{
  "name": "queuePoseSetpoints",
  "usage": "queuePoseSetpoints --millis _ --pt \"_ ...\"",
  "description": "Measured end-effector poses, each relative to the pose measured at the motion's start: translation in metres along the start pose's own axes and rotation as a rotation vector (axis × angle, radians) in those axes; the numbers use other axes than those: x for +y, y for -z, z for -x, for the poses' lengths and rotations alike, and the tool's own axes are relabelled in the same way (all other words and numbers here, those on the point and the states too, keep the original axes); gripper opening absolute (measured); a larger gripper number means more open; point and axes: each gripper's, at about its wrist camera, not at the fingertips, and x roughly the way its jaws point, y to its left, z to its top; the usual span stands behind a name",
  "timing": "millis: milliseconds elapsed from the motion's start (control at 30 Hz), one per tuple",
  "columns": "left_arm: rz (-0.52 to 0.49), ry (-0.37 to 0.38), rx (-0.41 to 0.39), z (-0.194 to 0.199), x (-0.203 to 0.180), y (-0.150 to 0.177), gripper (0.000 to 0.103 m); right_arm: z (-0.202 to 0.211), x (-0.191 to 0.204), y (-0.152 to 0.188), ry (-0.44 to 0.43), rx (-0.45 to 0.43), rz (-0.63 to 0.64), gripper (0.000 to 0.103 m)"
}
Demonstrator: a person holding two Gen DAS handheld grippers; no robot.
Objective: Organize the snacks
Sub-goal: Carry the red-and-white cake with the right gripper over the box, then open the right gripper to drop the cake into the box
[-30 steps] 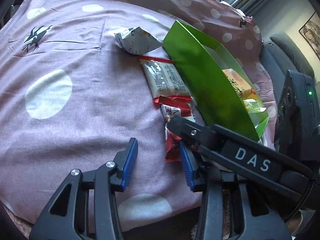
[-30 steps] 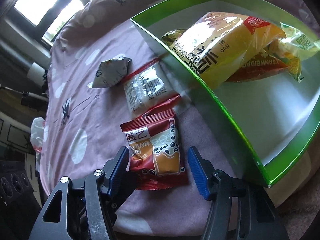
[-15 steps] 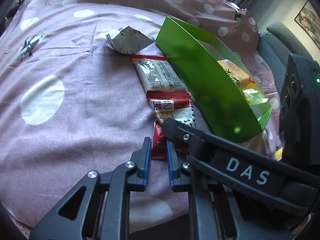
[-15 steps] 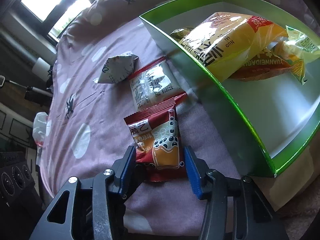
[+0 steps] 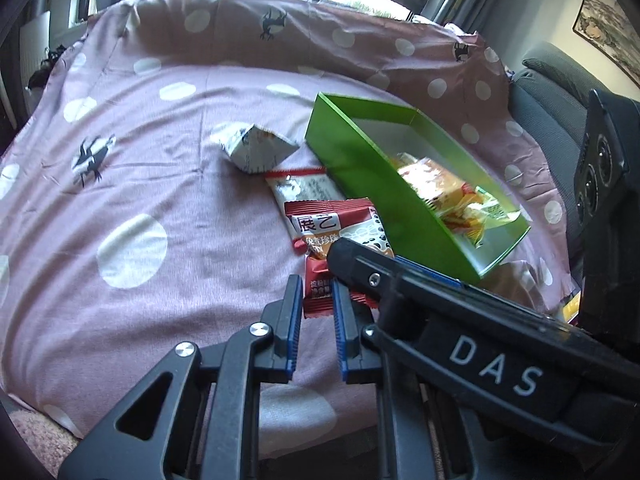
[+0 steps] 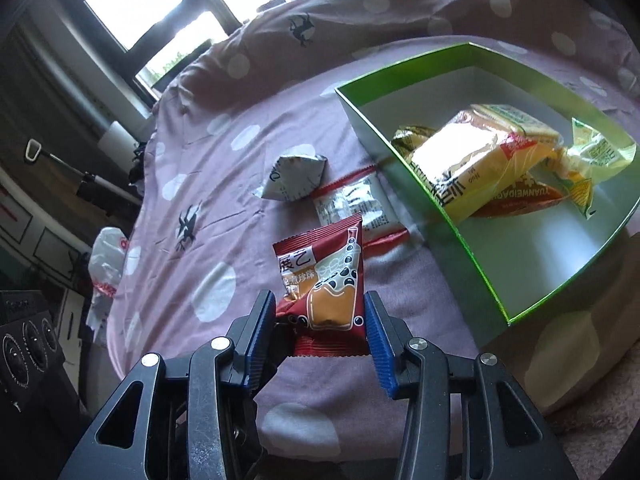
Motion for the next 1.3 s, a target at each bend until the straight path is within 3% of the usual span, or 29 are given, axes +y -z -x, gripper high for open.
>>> queuePoseSetpoints --millis 367,567,733,1000,1167,1267,1300 --pt "-0.105 0.043 -0.117 0.021 -0.045 -0.037 0.013 0.053 -0.005 -0.033 -0.008 -0.177 0.012 0.048" --pt "-0.148 0.097 -0.118 0.005 -0.072 -0.053 0.013 0.071 -0.031 -0.051 0.032 -0.235 -0.012 0.048" --pt "-0.175 0.102 -0.076 -0.020 -0.094 -0.057 0.013 0.068 -0.060 -0.060 0.048 -0.208 -0.035 0.048" --pt "-0.128 0.157 0.032 -0.062 -0.106 -0.059 0.013 0.057 -0.093 -0.066 0.112 -0.172 -0.069 0.048" --pt "-0.123 0.160 0.062 -0.071 -0.110 -0.058 0.014 0.047 -0.108 -0.067 0.099 -0.126 -0.110 0.048" --pt "-0.093 0.162 0.070 -0.069 -0.104 -0.060 0.021 0.048 -0.112 -0.068 0.083 -0.118 -0.132 0.055" --pt "-0.085 0.161 0.070 -0.068 -0.100 -0.060 0.030 0.048 -0.112 -0.067 0.084 -0.124 -0.132 0.058"
